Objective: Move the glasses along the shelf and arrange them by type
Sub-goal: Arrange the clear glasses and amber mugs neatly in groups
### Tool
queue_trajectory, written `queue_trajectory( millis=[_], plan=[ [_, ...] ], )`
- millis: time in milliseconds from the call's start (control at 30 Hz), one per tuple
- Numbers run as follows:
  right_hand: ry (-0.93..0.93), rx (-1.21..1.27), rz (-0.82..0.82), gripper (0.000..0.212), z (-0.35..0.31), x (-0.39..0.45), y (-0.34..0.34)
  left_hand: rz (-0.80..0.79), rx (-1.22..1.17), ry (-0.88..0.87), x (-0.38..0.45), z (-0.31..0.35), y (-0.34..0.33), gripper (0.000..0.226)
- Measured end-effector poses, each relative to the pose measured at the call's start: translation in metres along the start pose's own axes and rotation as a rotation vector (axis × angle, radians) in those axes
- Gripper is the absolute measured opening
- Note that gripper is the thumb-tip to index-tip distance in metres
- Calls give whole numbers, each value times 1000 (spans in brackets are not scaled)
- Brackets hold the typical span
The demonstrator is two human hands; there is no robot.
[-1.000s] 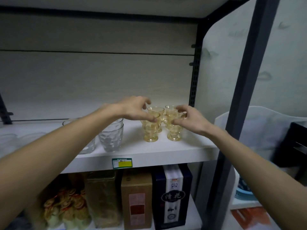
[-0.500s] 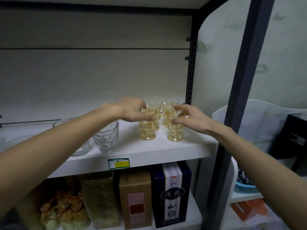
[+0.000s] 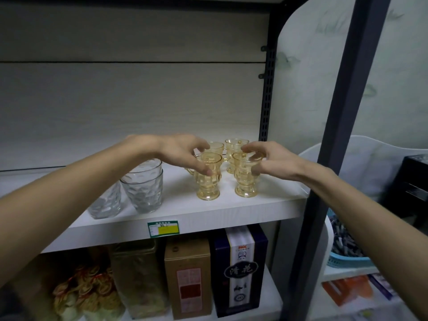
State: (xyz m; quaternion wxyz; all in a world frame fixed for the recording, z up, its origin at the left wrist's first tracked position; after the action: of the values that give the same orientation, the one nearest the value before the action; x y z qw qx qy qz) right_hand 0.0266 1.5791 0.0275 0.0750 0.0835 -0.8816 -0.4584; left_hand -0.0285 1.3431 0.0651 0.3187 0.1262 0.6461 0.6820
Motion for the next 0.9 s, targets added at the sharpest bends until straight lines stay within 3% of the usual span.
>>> queue_trajectory(
  millis=[100,367,567,800,900],
  plan=[
    [27,-25,-7,83,2,1,1,-5,-40,-58,5,2,-5,84],
    [-39,-562,231,92,-8,0,-4,127,118,15,7,27,-4,84],
    [-81,-201,51,83,-4,-4,6,150,209,37,3,28,-6,98],
    [-67,-323,63,95,-8,-11,6,167,200,42,-1,32,-8,93],
    [-84,-353,-5,103,-12,-10,11,126,201,68,-4,31,-7,103]
  ],
)
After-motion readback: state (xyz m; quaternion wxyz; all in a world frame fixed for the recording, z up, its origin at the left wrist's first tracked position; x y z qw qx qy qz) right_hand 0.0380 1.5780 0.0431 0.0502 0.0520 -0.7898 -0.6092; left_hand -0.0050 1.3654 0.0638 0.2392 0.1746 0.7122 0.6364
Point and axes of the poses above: each hand's wrist, its own x-axis towards the middle knuckle, its own y-axis out of the back of the hand, z = x × y, the point moved 3 cm from there along x, towards the middle knuckle, and after that the axes turned 9 degrees about -z, right-handed, at the moved point
